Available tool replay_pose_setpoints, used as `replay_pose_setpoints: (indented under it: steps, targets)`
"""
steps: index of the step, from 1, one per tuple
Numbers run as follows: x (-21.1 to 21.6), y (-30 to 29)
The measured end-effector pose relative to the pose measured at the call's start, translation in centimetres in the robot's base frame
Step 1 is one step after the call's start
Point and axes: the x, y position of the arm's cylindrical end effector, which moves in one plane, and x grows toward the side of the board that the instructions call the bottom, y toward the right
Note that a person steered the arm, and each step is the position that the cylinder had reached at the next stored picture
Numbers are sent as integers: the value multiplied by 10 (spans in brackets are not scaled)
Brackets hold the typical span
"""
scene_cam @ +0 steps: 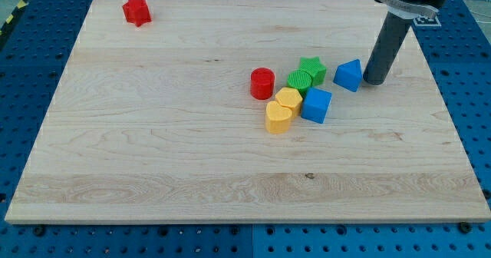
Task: Move the blue triangle to the upwards
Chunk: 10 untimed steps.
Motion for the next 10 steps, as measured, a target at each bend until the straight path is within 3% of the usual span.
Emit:
replay_pose_setpoints:
  steps: [1, 2, 3, 10]
  targets:
    - [11, 0]
    - [50, 0]
    - [52, -25]
    - [-5, -28]
